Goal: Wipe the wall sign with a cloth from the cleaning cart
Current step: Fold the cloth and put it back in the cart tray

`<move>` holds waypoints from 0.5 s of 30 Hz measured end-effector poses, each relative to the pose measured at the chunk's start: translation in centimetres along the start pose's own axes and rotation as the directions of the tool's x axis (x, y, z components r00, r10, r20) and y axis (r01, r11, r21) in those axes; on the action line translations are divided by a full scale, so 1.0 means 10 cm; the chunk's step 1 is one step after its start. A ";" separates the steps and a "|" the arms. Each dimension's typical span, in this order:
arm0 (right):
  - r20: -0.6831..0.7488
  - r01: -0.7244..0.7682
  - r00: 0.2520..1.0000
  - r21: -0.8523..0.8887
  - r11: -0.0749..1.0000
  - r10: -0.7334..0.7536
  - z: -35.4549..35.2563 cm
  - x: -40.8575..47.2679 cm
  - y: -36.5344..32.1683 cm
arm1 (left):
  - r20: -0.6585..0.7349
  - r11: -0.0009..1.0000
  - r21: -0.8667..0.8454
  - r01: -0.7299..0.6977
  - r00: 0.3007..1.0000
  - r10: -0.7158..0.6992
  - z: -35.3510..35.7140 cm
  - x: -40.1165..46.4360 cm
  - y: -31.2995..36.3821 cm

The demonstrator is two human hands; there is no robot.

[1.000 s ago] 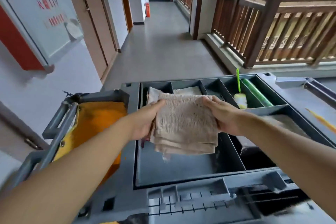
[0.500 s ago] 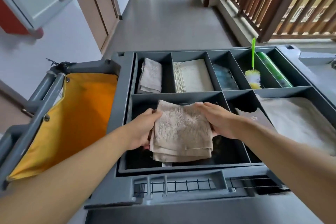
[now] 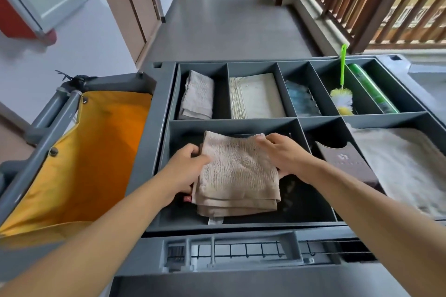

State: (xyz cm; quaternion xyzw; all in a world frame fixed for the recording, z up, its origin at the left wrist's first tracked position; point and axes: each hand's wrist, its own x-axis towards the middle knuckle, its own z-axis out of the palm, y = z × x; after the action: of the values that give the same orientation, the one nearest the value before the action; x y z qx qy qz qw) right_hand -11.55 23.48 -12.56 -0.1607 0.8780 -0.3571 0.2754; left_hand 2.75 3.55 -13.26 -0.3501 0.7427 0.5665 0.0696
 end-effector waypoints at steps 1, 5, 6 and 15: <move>-0.016 0.012 1.000 -0.037 0.999 -0.012 -0.03 0.01 -0.03 | -0.040 0.999 0.045 -0.011 0.999 0.012 -0.02 0.00 0.02; -0.063 -0.040 0.997 -0.075 0.996 0.035 -0.12 0.00 -0.09 | -0.157 0.960 0.273 -0.068 0.981 0.114 -0.05 -0.01 0.07; -0.099 -0.033 0.995 -0.188 0.982 0.015 -0.13 -0.01 -0.11 | -0.180 0.922 0.375 -0.098 0.968 0.177 -0.06 -0.03 0.08; -0.061 0.181 0.970 -0.477 0.860 -0.237 -0.15 -0.28 -0.47 | -0.092 0.729 0.584 -0.357 0.863 0.496 -0.26 -0.23 0.45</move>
State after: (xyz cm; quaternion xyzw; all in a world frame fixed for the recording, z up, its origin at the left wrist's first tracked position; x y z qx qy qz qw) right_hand -9.79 22.41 -7.31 -0.2954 0.9300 -0.1714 0.1362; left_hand 2.47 2.77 -7.64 -0.1999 0.9363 0.2830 -0.0570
